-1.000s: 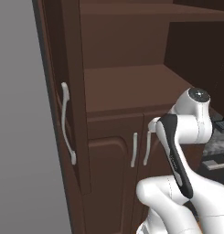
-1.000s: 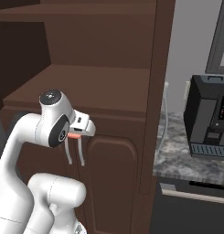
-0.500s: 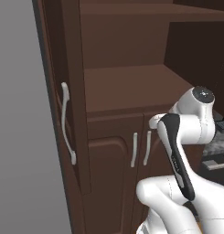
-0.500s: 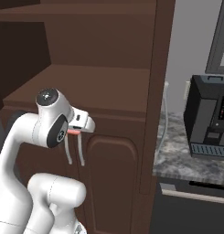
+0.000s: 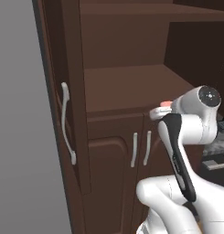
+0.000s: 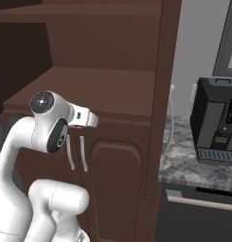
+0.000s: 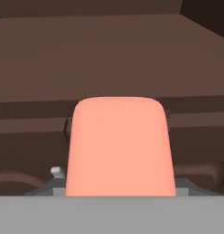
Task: Pick up the bar soap and bar soap from the sink, and place them back in the cabinet, and close the cabinet doors.
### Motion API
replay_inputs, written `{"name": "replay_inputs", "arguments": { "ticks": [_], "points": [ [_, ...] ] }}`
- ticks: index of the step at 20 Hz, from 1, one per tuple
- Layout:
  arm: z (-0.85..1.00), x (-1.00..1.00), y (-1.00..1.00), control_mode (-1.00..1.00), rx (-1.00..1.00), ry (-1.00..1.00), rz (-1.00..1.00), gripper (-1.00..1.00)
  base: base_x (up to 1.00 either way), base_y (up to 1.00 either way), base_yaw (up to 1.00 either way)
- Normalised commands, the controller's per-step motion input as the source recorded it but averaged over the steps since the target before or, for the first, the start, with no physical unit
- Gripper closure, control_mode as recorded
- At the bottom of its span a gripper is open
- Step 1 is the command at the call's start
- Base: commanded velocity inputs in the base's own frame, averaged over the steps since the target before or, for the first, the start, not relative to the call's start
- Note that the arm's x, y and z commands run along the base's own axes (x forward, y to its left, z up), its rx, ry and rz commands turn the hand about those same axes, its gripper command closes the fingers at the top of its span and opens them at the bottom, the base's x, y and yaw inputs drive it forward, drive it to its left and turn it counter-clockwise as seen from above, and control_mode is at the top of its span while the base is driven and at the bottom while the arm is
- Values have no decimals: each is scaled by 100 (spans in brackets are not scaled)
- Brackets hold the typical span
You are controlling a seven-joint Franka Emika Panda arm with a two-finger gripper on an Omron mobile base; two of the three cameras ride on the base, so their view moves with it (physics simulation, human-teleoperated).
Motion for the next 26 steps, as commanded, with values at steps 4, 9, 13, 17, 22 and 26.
{"name": "replay_inputs", "arguments": {
  "ticks": [4, 9, 13, 17, 22, 26],
  "points": [
    [26, 33, 0, -100, 0, -2, 0, 100, 0, 0, 0],
    [17, 34, 1, -100, 0, 0, 0, 100, 0, 0, 0],
    [23, 45, 0, -100, 0, 0, 0, 100, 0, 0, 0],
    [29, 39, 0, -100, 0, 0, 0, 100, 0, 0, 0],
    [10, 44, 0, -100, 0, 0, 0, 100, 0, 0, 0],
    [0, 42, 2, -100, 0, 0, 0, 100, 0, 0, 0]
  ]
}}
